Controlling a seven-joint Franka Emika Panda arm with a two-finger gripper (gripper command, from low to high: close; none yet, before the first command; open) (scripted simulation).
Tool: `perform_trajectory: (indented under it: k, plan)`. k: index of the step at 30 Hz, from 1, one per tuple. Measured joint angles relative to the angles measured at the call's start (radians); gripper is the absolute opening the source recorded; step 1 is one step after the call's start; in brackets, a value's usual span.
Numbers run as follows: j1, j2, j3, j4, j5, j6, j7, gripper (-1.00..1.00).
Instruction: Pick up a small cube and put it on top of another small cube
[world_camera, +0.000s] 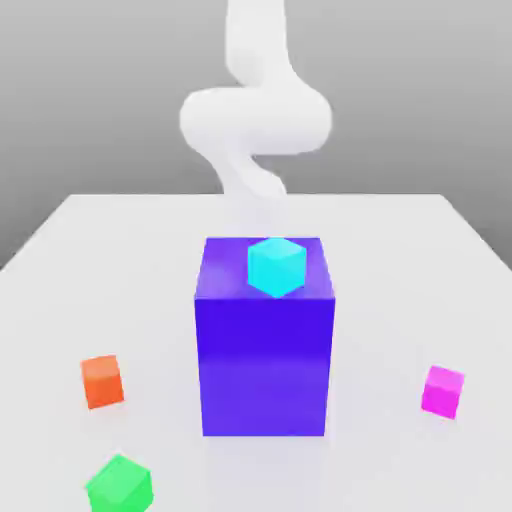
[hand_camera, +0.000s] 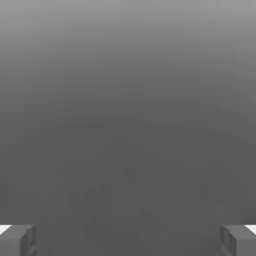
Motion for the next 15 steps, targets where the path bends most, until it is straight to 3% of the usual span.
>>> perform_trajectory:
  k: [15]
  plan:
    - [0.078, 0.56, 0.262, -0.196, -0.245, 0.259, -0.045, 0.0]
